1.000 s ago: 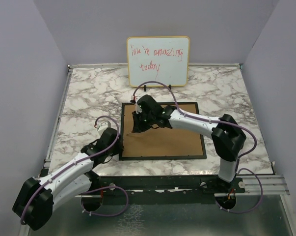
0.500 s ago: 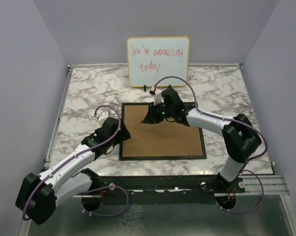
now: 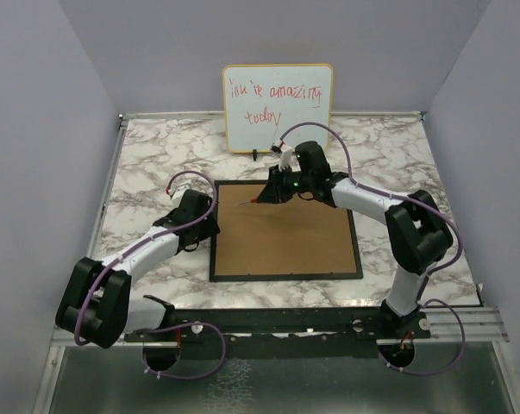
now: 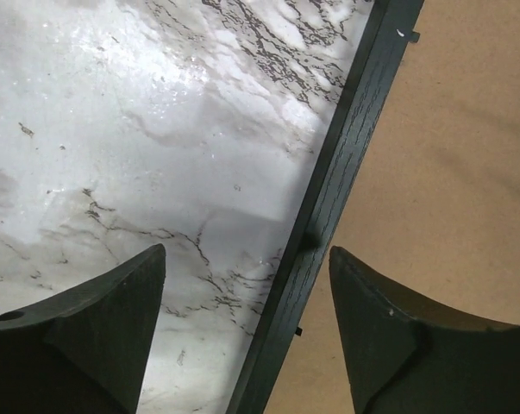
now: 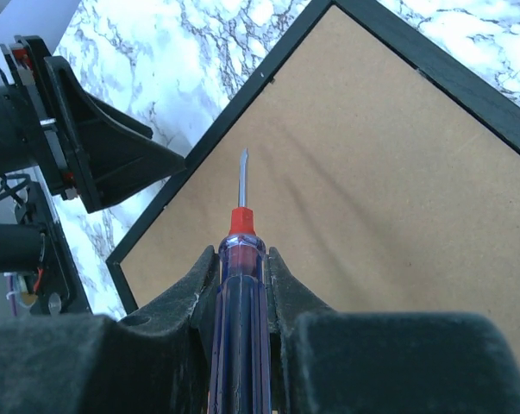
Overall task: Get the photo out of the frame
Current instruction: Release the photo frame item from the photo frame.
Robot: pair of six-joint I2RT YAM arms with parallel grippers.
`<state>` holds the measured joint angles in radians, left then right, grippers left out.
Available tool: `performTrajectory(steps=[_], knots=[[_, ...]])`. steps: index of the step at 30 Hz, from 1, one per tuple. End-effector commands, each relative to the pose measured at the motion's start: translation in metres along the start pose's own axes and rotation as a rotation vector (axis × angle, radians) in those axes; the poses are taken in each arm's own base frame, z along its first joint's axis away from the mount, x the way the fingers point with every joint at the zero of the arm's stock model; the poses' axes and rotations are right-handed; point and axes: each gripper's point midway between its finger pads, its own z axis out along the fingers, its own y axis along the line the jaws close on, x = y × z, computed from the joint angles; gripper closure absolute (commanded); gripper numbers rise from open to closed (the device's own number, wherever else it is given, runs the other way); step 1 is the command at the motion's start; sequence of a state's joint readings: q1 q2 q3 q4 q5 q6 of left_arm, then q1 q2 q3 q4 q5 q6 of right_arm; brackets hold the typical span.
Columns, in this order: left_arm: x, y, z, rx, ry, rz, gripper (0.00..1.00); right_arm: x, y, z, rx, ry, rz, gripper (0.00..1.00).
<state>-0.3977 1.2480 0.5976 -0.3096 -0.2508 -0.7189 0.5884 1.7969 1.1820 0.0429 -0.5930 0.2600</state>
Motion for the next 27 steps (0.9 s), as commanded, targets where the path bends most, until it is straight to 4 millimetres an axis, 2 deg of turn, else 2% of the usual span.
performTrajectory(steps=[1,4,8,10,14,16,23,27], knots=[[-0.010,-0.011,0.007,0.044,-0.002,0.048,0.26,0.002,0.005,0.011,-0.099,0.047,-0.022,0.99],[-0.003,-0.009,0.015,0.038,0.019,0.069,0.26,0.006,-0.006,0.021,-0.082,0.087,-0.026,0.99],[0.006,-0.015,0.025,0.080,0.047,0.071,0.26,0.011,-0.019,0.033,-0.065,0.122,-0.037,0.99],[0.011,-0.015,0.028,0.085,0.059,0.066,0.34,0.009,-0.022,0.038,-0.063,0.121,-0.034,0.99],[0.028,-0.008,0.033,0.089,0.098,0.072,0.58,0.000,-0.025,0.044,-0.068,0.111,-0.067,0.99],[0.039,-0.004,0.033,0.102,0.123,0.090,0.66,-0.001,-0.027,0.046,-0.067,0.108,-0.085,0.99],[0.068,-0.003,0.029,0.198,0.195,0.149,0.86,0.004,-0.036,0.051,-0.049,0.135,-0.102,0.99],[0.077,-0.002,0.027,0.217,0.215,0.152,0.93,0.003,-0.037,0.052,-0.057,0.133,-0.129,0.99]])
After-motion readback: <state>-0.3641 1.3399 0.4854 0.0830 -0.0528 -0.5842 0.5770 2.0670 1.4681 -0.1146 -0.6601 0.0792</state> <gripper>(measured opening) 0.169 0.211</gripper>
